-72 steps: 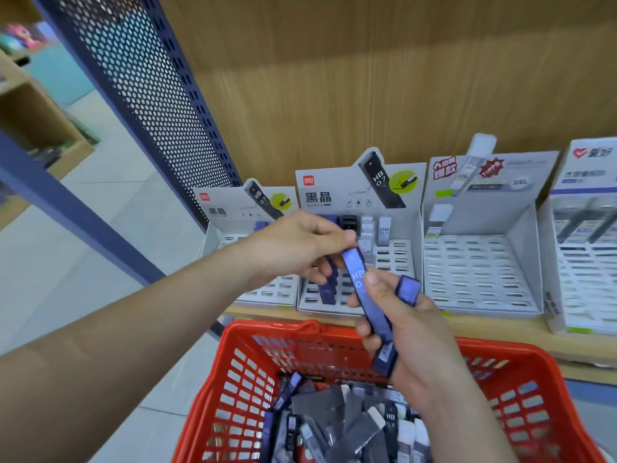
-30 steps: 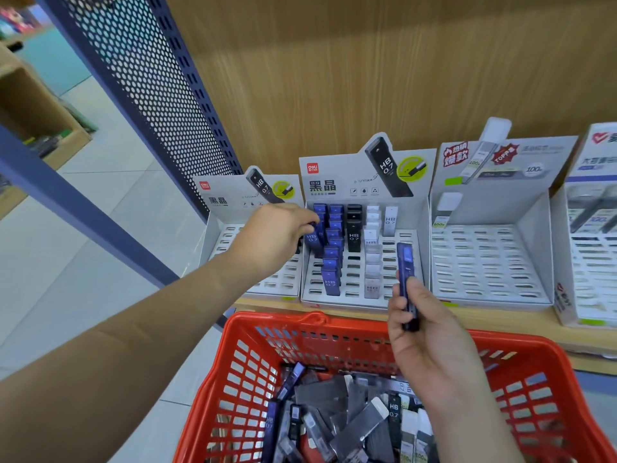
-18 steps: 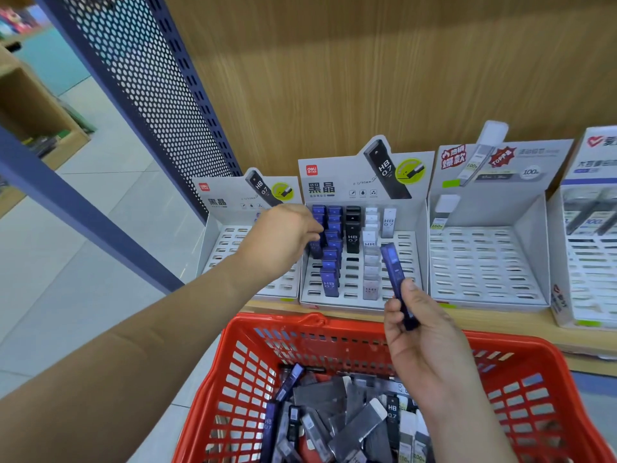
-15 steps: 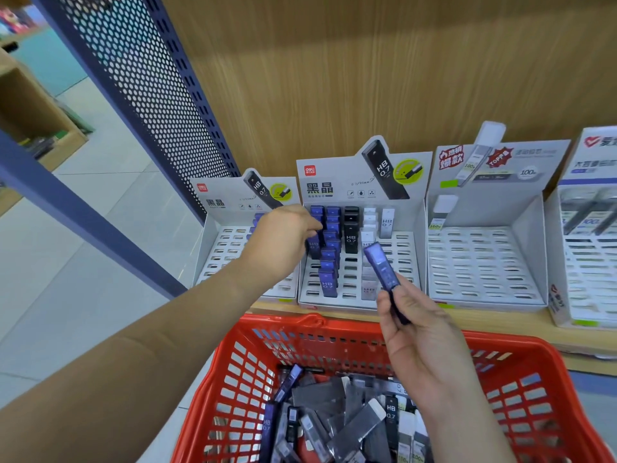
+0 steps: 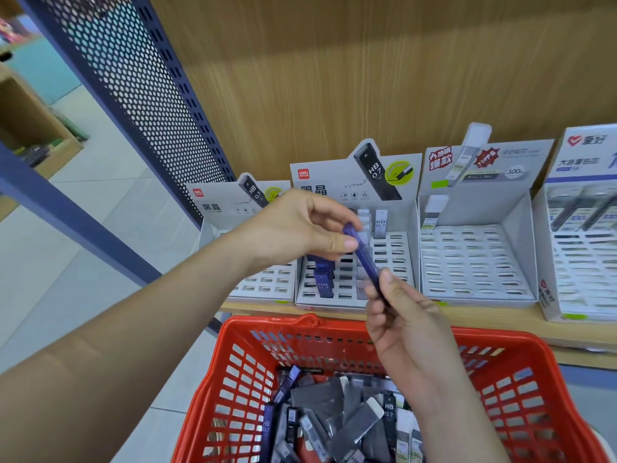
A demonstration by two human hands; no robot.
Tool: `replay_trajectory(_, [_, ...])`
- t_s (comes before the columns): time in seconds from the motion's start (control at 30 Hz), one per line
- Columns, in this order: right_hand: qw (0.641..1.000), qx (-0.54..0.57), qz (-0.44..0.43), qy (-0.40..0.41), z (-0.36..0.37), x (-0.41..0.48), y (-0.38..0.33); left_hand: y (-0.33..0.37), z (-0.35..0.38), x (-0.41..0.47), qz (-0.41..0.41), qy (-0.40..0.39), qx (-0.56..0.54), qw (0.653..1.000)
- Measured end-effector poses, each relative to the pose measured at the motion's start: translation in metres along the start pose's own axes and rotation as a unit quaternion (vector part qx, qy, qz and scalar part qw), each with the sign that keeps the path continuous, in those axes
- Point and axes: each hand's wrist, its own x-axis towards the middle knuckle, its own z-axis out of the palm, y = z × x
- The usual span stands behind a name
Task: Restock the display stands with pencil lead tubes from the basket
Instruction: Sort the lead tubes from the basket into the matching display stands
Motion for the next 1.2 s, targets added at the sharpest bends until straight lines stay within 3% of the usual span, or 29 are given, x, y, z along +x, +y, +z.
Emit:
replay_trajectory(0.13, [0.998,-0.056,-0.004,0.013,0.004,-0.001,-0.004,0.000,-0.012,-0.005,0.021,0.083,0.064,0.994])
replay_trajectory(0.23, [0.969,-0.224,-0.083,0.067,-0.005,0.005,-0.001,-0.002,-0.044,-0.009,0.040,0.179,0.080,0.980])
replay_trajectory(0.3, [0.908,-0.370,-0.159,0.111,-0.018,0.011,0.005,-0.010,-0.065,-0.012,0.038,0.221,0.122,0.967])
replay_trajectory(0.43, [0.708,-0.664,-0.230,0.072,-0.038,0.019,0.024,-0.036,-0.068,-0.014,0.019,0.230,0.337,0.913])
replay_trajectory(0.47, [0.676,-0.696,-0.234,0.061,-0.039,0.020,0.030,-0.041,-0.063,-0.013,0.013,0.227,0.353,0.908])
replay_trajectory(0.53, [0.645,-0.727,-0.227,0.057,-0.035,0.017,0.037,-0.049,-0.053,-0.010,0.012,0.223,0.355,0.908])
replay_trajectory(0.7, [0.614,-0.757,-0.212,0.071,-0.035,0.017,0.041,-0.058,-0.036,-0.001,0.069,0.222,0.395,0.889])
replay_trajectory(0.93, [0.616,-0.758,-0.205,0.064,-0.038,0.018,0.041,-0.068,-0.031,0.006,0.153,0.135,0.514,0.833])
replay_trajectory(1.07, [0.627,-0.748,-0.209,0.061,-0.042,0.019,0.044,-0.077,-0.022,0.012,0.105,0.095,0.592,0.793])
replay_trajectory(1.2, [0.641,-0.735,-0.217,0.050,-0.046,0.021,0.044,-0.074,-0.017,0.016,0.096,0.136,0.567,0.806])
